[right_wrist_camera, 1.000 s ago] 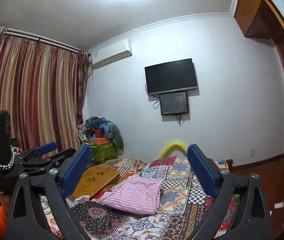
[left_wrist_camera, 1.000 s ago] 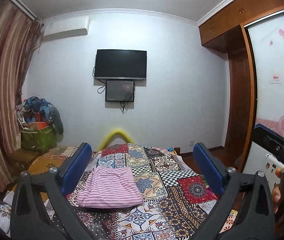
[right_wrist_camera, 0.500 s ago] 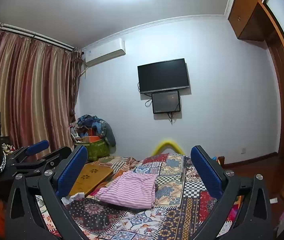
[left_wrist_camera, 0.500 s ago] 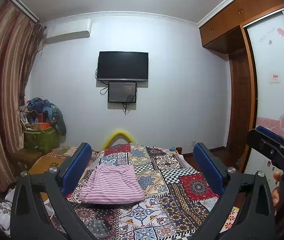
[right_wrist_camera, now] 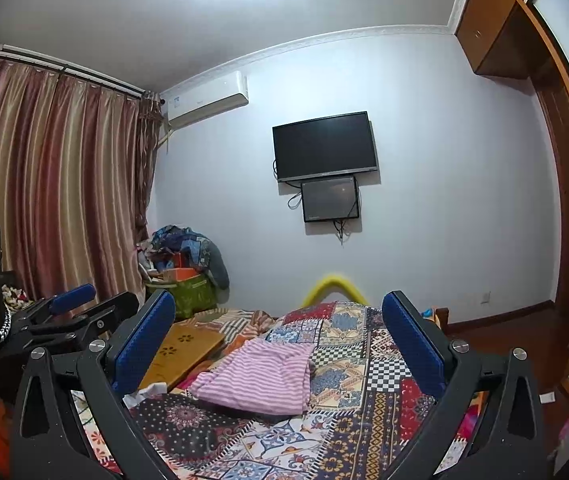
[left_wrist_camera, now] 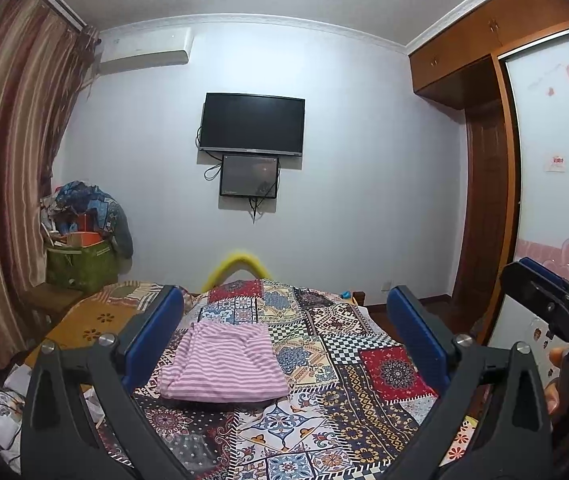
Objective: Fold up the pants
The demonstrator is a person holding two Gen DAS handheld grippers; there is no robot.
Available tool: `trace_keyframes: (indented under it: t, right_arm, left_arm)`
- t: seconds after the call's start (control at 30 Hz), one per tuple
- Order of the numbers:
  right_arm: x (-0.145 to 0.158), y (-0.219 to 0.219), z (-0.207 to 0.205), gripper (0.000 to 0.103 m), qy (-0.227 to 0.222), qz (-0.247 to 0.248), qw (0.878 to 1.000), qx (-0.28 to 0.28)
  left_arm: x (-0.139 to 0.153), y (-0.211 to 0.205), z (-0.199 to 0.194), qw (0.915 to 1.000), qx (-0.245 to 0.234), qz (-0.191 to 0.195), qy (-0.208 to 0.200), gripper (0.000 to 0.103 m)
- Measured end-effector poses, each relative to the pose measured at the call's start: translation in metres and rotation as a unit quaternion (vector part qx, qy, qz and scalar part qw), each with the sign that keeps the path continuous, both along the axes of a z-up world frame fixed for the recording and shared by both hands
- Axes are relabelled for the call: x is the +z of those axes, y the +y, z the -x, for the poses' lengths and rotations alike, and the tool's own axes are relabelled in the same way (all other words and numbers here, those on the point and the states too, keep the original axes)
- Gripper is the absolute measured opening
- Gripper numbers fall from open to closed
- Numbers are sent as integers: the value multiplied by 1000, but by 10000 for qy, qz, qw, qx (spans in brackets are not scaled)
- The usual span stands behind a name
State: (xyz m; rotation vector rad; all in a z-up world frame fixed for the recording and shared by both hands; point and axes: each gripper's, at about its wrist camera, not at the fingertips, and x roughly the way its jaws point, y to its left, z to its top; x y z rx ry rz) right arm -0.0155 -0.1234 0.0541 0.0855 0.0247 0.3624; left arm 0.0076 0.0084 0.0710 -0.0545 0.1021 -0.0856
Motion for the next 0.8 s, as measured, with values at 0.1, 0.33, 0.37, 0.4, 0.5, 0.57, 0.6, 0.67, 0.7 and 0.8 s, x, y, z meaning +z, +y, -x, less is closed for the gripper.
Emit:
trace_keyframes:
  t: [0.1, 0.33, 0.37, 0.4, 0.5, 0.57, 0.6, 0.67, 0.7, 0.8]
  right_arm:
    - [1, -1, 1, 103, 16, -9, 10000, -3]
    - [3, -1, 4, 103, 12, -29, 10000, 5]
    - [3, -1, 5, 103, 9, -28, 10000, 5]
    - [4, -1, 5, 103, 8, -24, 10000, 5]
    - [6, 0, 6, 103, 3, -12, 10000, 4]
    - [6, 1, 7, 103, 4, -14, 10000, 16]
    - [6, 1, 7, 103, 3, -15, 10000, 16]
    - [7, 0, 7, 103, -1, -7, 10000, 14]
    - [7, 0, 7, 103, -2, -10, 10000, 14]
    - [7, 0, 7, 103, 2, -14, 10000, 15]
  left_arm:
    - [-1, -1, -1, 10000, -2, -34, 2, 103]
    - [-3, -3, 0, 10000, 7, -60, -4, 103]
    - [-3, -3, 0, 10000, 6, -61, -5, 103]
    - [-3, -3, 0, 10000, 8, -60, -8, 103]
    - [-3, -4, 0, 10000, 8, -59, -14, 103]
    - [-3, -4, 0, 10000, 10, -64, -14, 103]
    - [-3, -4, 1, 10000, 10, -68, -18, 103]
    - [-3, -5, 1, 10000, 9, -84, -25, 103]
    - [-3, -5, 1, 10000, 5, -88, -30, 103]
    - [-4, -4, 3, 10000, -3, -80, -30, 103]
